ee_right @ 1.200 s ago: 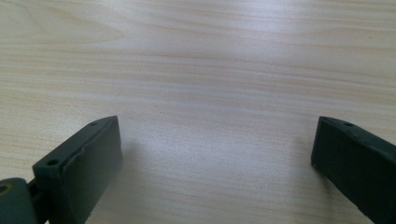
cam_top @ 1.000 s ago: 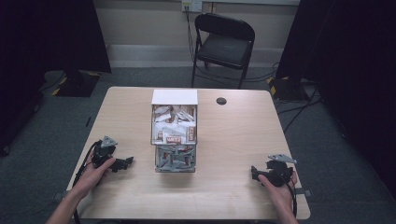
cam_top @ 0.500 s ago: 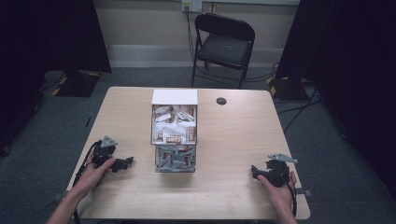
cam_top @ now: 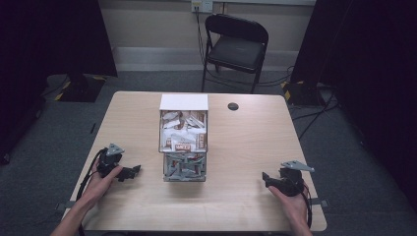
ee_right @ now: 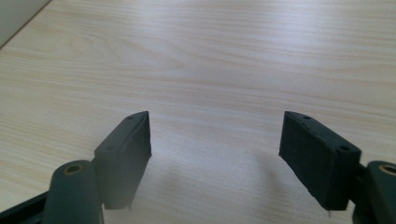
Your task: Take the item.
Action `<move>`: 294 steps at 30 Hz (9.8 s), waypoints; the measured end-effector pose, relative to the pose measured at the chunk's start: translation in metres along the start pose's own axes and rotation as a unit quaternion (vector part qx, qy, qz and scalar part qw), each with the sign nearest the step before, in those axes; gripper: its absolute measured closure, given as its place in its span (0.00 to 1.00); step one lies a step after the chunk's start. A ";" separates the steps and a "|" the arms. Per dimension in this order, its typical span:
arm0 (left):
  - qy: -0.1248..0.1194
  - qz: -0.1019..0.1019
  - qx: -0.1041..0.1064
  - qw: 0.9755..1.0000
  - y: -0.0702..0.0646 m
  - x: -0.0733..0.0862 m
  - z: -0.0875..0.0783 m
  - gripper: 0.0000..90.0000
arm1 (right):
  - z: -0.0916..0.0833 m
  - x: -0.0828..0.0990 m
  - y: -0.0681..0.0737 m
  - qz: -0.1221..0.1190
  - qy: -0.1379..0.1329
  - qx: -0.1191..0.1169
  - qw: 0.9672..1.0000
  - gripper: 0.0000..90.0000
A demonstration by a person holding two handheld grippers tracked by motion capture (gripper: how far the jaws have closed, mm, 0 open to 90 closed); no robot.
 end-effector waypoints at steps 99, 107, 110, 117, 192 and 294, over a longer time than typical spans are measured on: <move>0.001 0.001 0.004 1.000 0.000 0.000 0.000 0.00 | 0.012 -0.069 0.215 -0.224 -0.009 -0.252 0.942 0.73; 0.001 0.001 0.004 1.000 0.000 0.000 0.000 0.00 | 0.018 -0.069 0.216 -0.230 -0.007 -0.246 0.942 0.75; 0.000 0.001 0.004 1.000 0.000 0.000 0.000 0.00 | 0.019 -0.068 0.216 -0.230 -0.006 -0.245 0.942 0.75; 0.000 0.001 0.004 1.000 0.000 0.000 0.000 0.00 | 0.022 -0.068 0.215 -0.239 -0.007 -0.242 0.940 0.78; 0.000 0.002 0.005 1.000 0.000 0.000 0.000 0.00 | -0.049 -0.070 0.190 -0.201 -0.091 -0.288 0.932 0.99; 0.001 0.004 0.005 1.000 0.001 0.000 0.000 0.00 | -0.004 -0.093 0.012 -0.065 -0.063 -0.121 0.989 0.99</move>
Point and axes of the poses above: each handheld gripper's, and its own axes: z roughly forward along the jaws, x roughly out of its underside, y roughly to its left, the point moved 3 cm from there along z, roughly forward along the jaws, and after that the axes turned 4 degrees about y, right-handed, at the moved point
